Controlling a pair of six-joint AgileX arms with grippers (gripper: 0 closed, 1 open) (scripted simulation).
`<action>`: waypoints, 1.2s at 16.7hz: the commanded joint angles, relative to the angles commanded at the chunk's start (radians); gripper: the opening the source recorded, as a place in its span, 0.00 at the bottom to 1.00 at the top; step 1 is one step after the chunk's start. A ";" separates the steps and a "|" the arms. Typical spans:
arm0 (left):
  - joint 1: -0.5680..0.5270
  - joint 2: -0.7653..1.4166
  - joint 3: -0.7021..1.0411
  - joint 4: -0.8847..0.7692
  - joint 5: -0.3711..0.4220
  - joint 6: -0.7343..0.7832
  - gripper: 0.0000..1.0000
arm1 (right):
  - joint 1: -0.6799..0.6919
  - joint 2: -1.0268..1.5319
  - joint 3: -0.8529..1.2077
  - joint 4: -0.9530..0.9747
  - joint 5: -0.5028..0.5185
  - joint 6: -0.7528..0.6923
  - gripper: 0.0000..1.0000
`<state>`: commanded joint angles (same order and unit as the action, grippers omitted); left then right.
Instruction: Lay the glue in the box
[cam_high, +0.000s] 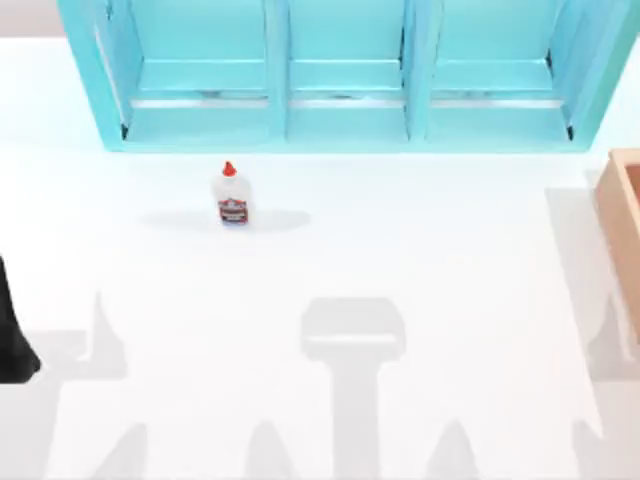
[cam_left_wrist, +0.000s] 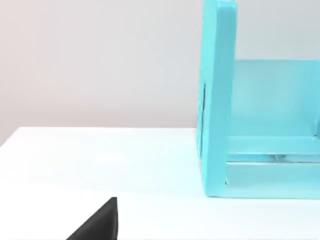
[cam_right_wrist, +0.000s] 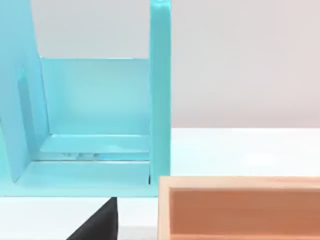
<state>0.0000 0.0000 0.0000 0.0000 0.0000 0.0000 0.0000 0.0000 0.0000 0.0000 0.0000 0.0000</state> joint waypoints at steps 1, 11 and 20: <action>0.000 0.000 0.000 0.000 0.000 0.000 1.00 | 0.000 0.000 0.000 0.000 0.000 0.000 1.00; 0.000 0.000 0.000 0.000 0.000 0.000 1.00 | 0.236 0.381 0.248 0.133 0.200 0.097 1.00; 0.000 0.000 0.000 0.000 0.000 0.000 1.00 | 0.658 1.254 0.753 0.342 0.618 0.254 1.00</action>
<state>0.0000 0.0000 0.0000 0.0000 0.0000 0.0000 0.6576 1.2541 0.7526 0.3422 0.6179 0.2536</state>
